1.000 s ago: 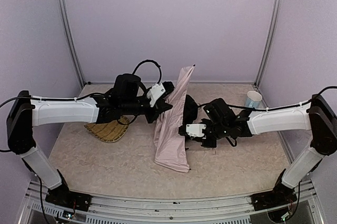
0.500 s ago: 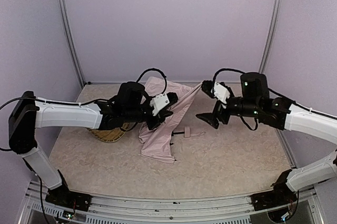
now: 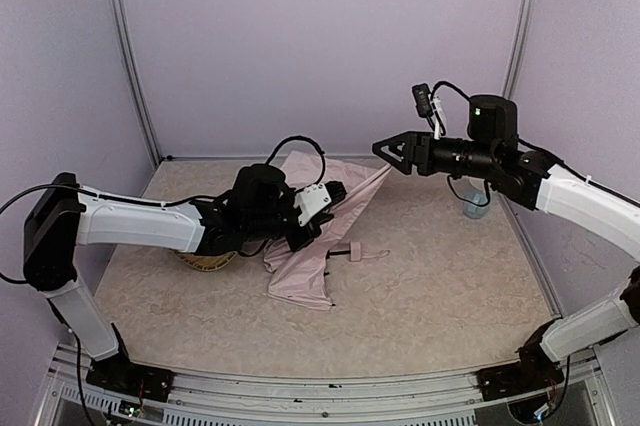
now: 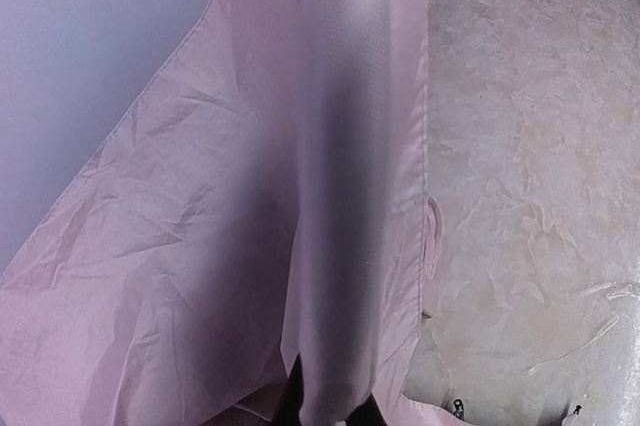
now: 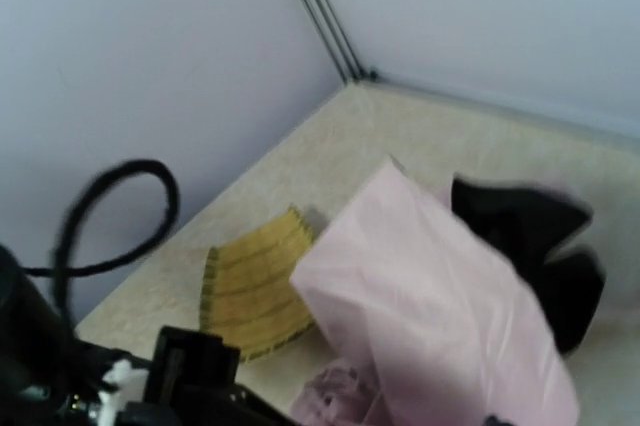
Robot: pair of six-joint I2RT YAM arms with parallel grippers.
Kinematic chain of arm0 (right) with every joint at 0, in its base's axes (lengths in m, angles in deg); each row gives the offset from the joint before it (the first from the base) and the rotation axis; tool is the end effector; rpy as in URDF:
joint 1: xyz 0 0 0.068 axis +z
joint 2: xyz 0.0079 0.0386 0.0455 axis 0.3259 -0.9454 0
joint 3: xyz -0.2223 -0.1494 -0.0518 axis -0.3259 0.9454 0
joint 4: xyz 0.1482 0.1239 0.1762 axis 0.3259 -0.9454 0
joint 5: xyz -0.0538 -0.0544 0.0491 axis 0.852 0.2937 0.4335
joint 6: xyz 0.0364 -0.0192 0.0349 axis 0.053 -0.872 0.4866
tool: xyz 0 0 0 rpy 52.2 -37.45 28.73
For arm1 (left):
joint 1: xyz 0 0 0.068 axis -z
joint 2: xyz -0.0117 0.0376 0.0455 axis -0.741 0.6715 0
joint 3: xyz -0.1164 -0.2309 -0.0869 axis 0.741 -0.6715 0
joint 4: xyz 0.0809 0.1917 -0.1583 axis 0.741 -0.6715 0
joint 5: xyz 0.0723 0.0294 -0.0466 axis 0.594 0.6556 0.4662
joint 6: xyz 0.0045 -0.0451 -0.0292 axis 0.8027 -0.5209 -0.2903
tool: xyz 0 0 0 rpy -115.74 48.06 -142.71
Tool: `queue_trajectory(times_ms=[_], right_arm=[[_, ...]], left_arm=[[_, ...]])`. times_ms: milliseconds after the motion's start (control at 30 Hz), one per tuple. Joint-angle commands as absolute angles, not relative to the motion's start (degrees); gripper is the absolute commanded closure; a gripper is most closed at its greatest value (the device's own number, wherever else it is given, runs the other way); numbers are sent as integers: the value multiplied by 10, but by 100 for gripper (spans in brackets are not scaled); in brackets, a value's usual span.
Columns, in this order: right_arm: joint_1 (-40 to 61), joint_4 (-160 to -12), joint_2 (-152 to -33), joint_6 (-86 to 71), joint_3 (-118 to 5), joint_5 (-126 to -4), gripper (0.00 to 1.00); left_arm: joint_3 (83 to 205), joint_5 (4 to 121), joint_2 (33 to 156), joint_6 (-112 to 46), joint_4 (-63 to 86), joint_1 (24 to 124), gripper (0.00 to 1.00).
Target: Put away the umbrella
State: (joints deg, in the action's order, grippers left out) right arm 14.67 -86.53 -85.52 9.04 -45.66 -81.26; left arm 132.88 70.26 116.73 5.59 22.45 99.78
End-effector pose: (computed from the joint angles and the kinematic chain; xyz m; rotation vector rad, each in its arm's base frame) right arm 0.2452 0.1809 0.3673 -0.4881 1.8076 1.0738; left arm 0.2386 -0.3055 0.2339 1.2791 1.5300 -0.2870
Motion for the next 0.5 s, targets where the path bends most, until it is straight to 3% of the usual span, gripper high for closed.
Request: queue_trajectory(times_ms=[0,300,400,467], right_arm=[[150,-933,-868,155,-495,-801,31],[158,-1001,-882,195,-509,-848,30],[158,-1012,-892,205,-515,-866,43],[158,-1015,-894,202,-519,-867,58]], left_arm=[[1329,717,1180,52,222,1001,100],[1338,723,1192,53,217,1001,100],[1341,725,1194,53,215,1001,100],[1341,723,1194,54,214,1001,100]])
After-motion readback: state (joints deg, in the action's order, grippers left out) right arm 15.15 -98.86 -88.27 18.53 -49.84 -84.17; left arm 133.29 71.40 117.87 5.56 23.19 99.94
